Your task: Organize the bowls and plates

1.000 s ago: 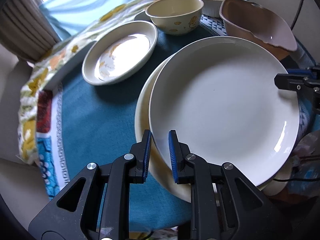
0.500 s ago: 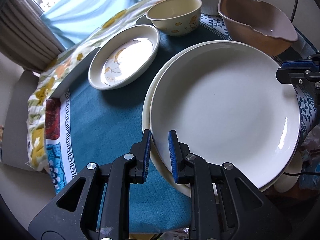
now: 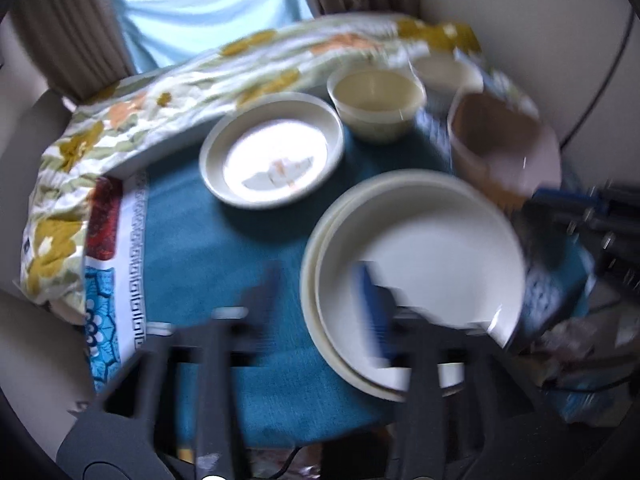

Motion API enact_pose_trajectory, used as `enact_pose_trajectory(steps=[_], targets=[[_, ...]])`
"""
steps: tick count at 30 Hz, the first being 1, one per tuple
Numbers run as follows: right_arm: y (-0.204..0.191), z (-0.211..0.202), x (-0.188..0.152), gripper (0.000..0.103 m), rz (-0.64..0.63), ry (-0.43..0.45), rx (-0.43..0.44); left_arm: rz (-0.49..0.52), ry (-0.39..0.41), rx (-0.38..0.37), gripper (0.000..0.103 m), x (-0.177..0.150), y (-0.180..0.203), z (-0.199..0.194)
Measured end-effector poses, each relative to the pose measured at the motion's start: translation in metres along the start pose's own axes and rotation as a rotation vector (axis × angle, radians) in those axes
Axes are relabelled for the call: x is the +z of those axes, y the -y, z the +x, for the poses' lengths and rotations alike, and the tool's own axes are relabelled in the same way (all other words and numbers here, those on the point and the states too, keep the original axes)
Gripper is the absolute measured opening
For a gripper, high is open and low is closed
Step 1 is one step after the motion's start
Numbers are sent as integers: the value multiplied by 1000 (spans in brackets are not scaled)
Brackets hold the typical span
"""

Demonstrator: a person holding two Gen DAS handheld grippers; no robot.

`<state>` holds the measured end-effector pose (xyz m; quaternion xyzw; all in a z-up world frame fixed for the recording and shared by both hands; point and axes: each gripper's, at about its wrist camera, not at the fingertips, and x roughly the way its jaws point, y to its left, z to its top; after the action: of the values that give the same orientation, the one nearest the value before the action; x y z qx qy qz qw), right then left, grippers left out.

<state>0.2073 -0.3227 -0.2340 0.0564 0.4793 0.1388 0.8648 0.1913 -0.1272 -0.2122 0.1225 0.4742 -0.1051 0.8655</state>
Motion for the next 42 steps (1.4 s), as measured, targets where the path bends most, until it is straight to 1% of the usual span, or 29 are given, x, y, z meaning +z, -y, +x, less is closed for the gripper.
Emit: enact_pose_trajectory(steps=[1, 2, 3, 4, 5, 7, 9, 12, 13, 14, 16, 18, 20, 21, 22, 23, 25, 27, 29, 31, 32, 34, 35, 36, 39, 41, 42], targets=[[-2, -4, 3, 21, -11, 6, 7, -27, 41, 4, 96, 4, -6, -12], [-4, -7, 5, 41, -20, 12, 11, -48, 85, 9, 103, 6, -10, -24], [-6, -10, 7, 58, -34, 22, 17, -65, 132, 13, 103, 8, -16, -36], [-9, -14, 11, 94, -47, 32, 29, -74, 152, 20, 103, 11, -20, -45], [-12, -16, 13, 103, -55, 45, 39, -84, 162, 27, 103, 13, -25, -51], [-19, -19, 21, 103, -81, 97, 55, -107, 179, 38, 103, 17, -35, -59], [-22, -17, 27, 103, -107, 118, 56, -133, 185, 32, 103, 23, -48, -60], [-34, -7, 43, 103, -127, 60, 45, -165, 187, 9, 103, 33, -72, -55], [-39, -3, 50, 103, -122, 51, 42, -167, 189, -1, 103, 38, -82, -52], [-42, -2, 54, 103, -113, 64, 38, -166, 189, -9, 103, 44, -90, -48], [-49, 6, 67, 103, -71, 78, 2, -154, 188, -27, 103, 55, -104, -40], [-50, 19, 78, 103, -39, 55, 8, -141, 178, -51, 103, 68, -117, -29], [-52, 36, 90, 103, 20, 31, 13, -136, 156, -89, 103, 81, -133, -11], [-51, 47, 96, 103, 66, 21, 3, -134, 142, -109, 103, 87, -139, -2], [-48, 63, 103, 103, 140, 3, -5, -130, 122, -134, 103, 95, -147, 12], [-48, 63, 103, 103, 140, 3, -5, -127, 109, -148, 102, 99, -151, 21], [-40, 89, 110, 103, 248, -29, -10, -117, 68, -186, 102, 109, -163, 51], [-38, 111, 113, 96, 296, -65, -26, -108, 22, -228, 99, 116, -172, 82], [-37, 135, 114, 78, 326, -103, -41, -90, -34, -264, 85, 122, -176, 115], [-37, 151, 114, 72, 345, -126, -52, -67, -84, -293, 77, 124, -178, 146], [-37, 157, 113, 70, 356, -132, -57, -56, -107, -304, 73, 124, -178, 161], [-34, 169, 111, 64, 384, -147, -60, -47, -139, -325, 68, 124, -179, 180], [-33, 173, 111, 62, 393, -151, -61, -48, -153, -337, 66, 123, -180, 189], [-32, 176, 109, 61, 400, -155, -64, -49, -162, -343, 65, 122, -181, 195], [-28, 186, 107, 55, 419, -172, -73, -51, -192, -362, 61, 119, -182, 213], [-23, 190, 107, 50, 430, -172, -69, -44, -202, -368, 51, 119, -181, 219], [-23, 191, 107, 49, 431, -172, -71, -38, -209, -369, 50, 118, -180, 222]])
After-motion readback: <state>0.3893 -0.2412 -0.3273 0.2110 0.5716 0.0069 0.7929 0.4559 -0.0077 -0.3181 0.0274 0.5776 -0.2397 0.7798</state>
